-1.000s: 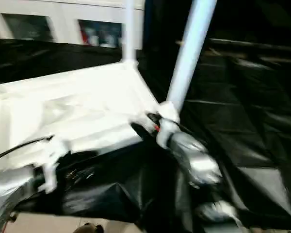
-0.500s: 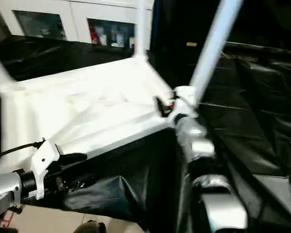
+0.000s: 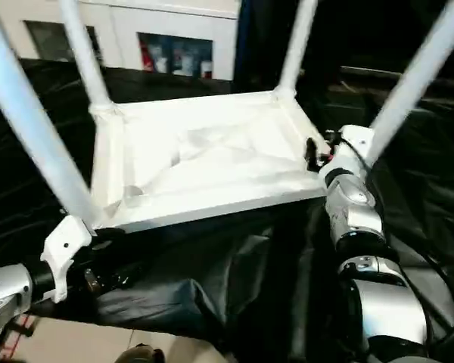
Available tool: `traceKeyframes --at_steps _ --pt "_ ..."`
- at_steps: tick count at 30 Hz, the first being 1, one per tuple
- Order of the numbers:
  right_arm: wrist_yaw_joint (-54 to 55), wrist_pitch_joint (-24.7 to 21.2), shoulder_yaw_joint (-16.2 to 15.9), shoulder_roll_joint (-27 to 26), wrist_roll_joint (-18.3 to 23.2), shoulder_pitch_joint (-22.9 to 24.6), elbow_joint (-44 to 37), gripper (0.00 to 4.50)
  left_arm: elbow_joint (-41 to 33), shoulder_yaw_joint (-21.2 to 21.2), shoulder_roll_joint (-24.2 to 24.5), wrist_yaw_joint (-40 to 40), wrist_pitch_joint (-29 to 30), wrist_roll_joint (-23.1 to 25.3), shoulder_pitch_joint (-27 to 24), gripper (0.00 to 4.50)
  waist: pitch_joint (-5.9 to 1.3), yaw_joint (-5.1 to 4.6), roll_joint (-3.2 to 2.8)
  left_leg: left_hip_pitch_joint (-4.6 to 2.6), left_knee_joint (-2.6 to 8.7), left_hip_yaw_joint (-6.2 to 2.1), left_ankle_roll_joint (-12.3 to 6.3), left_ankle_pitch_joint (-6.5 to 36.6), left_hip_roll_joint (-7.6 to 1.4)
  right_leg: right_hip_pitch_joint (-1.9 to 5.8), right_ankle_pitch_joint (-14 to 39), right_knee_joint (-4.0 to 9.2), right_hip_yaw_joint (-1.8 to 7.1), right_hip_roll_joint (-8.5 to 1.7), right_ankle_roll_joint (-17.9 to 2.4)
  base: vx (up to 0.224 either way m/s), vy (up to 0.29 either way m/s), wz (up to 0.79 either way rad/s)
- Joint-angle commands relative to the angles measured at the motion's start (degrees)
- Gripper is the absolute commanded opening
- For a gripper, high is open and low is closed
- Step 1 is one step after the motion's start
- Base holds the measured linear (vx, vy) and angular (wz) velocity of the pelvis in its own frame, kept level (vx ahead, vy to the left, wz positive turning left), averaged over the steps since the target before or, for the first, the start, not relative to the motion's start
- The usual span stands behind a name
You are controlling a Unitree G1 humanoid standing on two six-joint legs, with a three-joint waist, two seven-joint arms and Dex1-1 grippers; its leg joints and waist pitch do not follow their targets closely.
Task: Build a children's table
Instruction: Rotate leg to tighten
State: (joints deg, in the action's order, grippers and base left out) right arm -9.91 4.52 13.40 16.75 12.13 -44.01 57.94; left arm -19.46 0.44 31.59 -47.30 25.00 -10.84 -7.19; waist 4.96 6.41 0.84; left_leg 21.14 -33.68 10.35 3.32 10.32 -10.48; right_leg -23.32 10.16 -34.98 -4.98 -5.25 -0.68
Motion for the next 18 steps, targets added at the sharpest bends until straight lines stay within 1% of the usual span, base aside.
traceKeyframes --at_steps 1,2,3,4,5,6,7,8,9,10,11,12,13,14,15,16,17,18 --pt "-2.19 1.13 -1.92 -0.64 -1.44 2.06 -2.08 3.63 -1.72 2.29 0.24 -1.89 -1.29 -2.97 -2.53 4.42 -3.79 -0.11 -0.17 0.20 4.53 -0.97 -0.12 15.83 -2.42 2.94 15.96 4.13 3.06 -3.67 -10.84 0.000 0.000 0.00" --pt "-2.63 1.08 -2.26 -0.99 -1.44 2.69 -2.79 3.63 -1.97 3.09 0.21 -2.58 -1.56 -4.07 -3.66 4.42 -3.79 -0.11 -0.17 0.20 4.53 -0.97 -0.12 15.83 -2.42 2.94 15.96 4.13 3.06 -3.67 -10.84 0.000 0.000 0.00" --pt "-3.61 0.78 -2.83 -1.64 -1.31 4.32 -4.65 3.63 -1.18 5.00 0.06 -3.13 -3.38 -5.27 -5.41 4.42 -3.81 -0.45 -0.20 -0.20 4.44 -0.84 -0.60 16.07 -2.40 2.56 16.20 4.25 3.10 -3.29 -10.80 0.000 0.000 0.00" --pt "-3.93 0.62 -3.60 -2.38 -1.45 6.37 -6.94 3.63 0.18 7.66 -0.94 -3.20 -5.86 -6.70 -6.88 4.42 -3.87 -0.39 -0.28 -0.18 4.41 -0.86 -1.04 15.39 -2.40 2.53 15.14 4.20 3.13 -3.20 -10.95 0.000 0.000 0.00" --pt "-4.02 0.56 -3.91 -2.72 -1.59 7.32 -7.99 3.63 0.79 8.91 -1.49 -3.18 -7.00 -7.40 -7.51 4.42 -3.76 -0.56 -0.27 -0.09 4.49 -0.78 -1.10 15.51 -2.40 2.52 15.09 4.27 3.13 -3.04 -10.89 0.000 0.000 0.00" --pt "-4.26 0.39 -4.21 -3.06 -1.59 8.30 -9.15 3.63 1.12 9.78 -1.74 -3.38 -7.87 -7.86 -8.17 4.42 -3.85 -0.54 -0.38 -0.46 4.52 -0.80 -1.02 16.16 -2.50 2.33 15.42 4.28 3.10 -2.99 -11.08 0.000 0.000 0.00" --pt "-4.99 0.05 -4.95 -3.64 -1.66 10.24 -11.47 3.63 1.36 11.06 -1.92 -3.87 -9.20 -8.51 -9.49 4.42 -3.91 -0.48 -0.37 -0.46 4.57 -0.86 -1.06 16.36 -2.53 2.42 15.43 4.27 3.10 -2.97 -11.19 0.000 0.000 0.00" --pt "-5.83 -0.12 -5.65 -4.00 -1.65 11.92 -13.41 3.63 0.97 11.87 -2.19 -4.10 -9.74 -9.13 -10.37 4.42 -3.74 -0.37 -0.41 -0.38 4.63 -0.85 -1.09 16.64 -2.59 2.41 15.66 4.41 3.14 -3.03 -10.90 0.000 0.000 0.00" --pt "-8.14 -0.17 -7.13 -4.40 -1.58 14.95 -16.73 3.63 0.39 13.33 -3.49 -3.27 -11.02 -10.22 -11.10 4.42 -3.67 -0.38 -0.54 -0.50 4.83 -0.92 -0.85 18.35 -2.74 2.33 17.04 4.50 3.19 -3.01 -10.21 0.000 0.000 0.00" --pt "-8.14 -0.17 -7.13 -4.40 -1.58 14.95 -16.73 3.63 0.39 13.33 -3.49 -3.27 -11.02 -10.22 -11.10 4.42 -3.67 -0.36 -0.54 -0.55 4.88 -0.94 -0.77 18.72 -2.80 2.29 17.29 4.56 3.22 -3.02 -10.09 0.000 0.000 0.00" --pt "-9.01 0.03 -7.81 -4.39 -1.75 16.23 -18.10 3.63 0.13 13.93 -4.06 -2.64 -11.51 -10.59 -11.31 4.42 -3.61 -0.23 -0.73 -0.75 4.92 -0.93 -0.56 19.84 -2.83 2.09 17.95 4.65 3.27 -2.96 -10.04 0.000 0.000 0.00" --pt "-9.46 0.12 -8.48 -4.30 -2.24 18.41 -20.13 3.63 -0.43 14.99 -4.64 -1.64 -12.71 -11.07 -12.30 4.42 -3.61 0.00 -1.17 -0.85 5.01 -1.06 -0.09 20.85 -2.86 2.08 18.88 4.71 3.30 -3.02 -9.80 0.000 0.000 0.00" --pt "-9.30 0.07 -8.60 -4.25 -2.44 19.24 -20.76 3.63 -0.72 15.45 -4.88 -1.26 -13.19 -11.11 -12.81 4.42 -3.52 -0.01 -0.96 -0.81 5.05 -1.04 0.06 21.23 -2.89 2.07 19.11 4.87 3.31 -2.97 -9.50 0.000 0.000 0.00" --pt "-9.30 0.07 -8.61 -4.24 -2.45 19.27 -20.78 3.63 -0.73 15.47 -4.89 -1.25 -13.21 -11.12 -12.83 4.42 -3.42 -0.02 -0.92 -0.72 5.12 -1.06 0.22 21.74 -2.89 2.11 19.61 4.90 3.33 -3.05 -9.36 0.000 0.000 0.00" --pt "-8.64 -0.71 -8.13 -3.98 -2.48 21.26 -22.38 3.63 -0.72 16.79 -5.04 -0.25 -14.24 -10.30 -15.20 4.42 -3.47 0.04 -0.96 -0.96 5.13 -1.14 0.63 23.11 -2.84 2.04 21.43 5.09 3.37 -3.10 -8.83 0.000 0.000 0.00" --pt "-8.46 -0.90 -7.95 -3.91 -2.46 21.75 -22.72 3.63 -0.47 17.16 -5.10 -0.04 -14.63 -10.03 -15.91 4.42 -3.40 0.01 -0.80 -0.75 5.15 -1.20 0.61 23.22 -2.82 2.13 21.74 5.17 3.42 -3.17 -8.42 0.000 0.000 0.00" --pt "-8.49 -1.33 -7.77 -3.81 -2.27 22.47 -23.63 3.63 0.05 17.69 -5.19 -0.01 -15.33 -9.95 -16.67 4.42 -3.53 0.02 -0.70 -0.77 5.16 -1.19 0.57 23.08 -2.82 2.23 21.89 5.18 3.40 -3.16 -8.21 0.000 0.000 0.00" --pt "-8.97 -1.89 -7.70 -3.62 -1.93 23.22 -24.70 3.63 0.54 18.42 -5.69 0.48 -16.20 -9.98 -16.91 4.42 -3.44 0.07 -0.80 -0.85 5.18 -1.22 0.48 23.26 -2.82 2.06 22.75 5.31 3.43 -3.14 -7.86 0.000 0.000 0.00"
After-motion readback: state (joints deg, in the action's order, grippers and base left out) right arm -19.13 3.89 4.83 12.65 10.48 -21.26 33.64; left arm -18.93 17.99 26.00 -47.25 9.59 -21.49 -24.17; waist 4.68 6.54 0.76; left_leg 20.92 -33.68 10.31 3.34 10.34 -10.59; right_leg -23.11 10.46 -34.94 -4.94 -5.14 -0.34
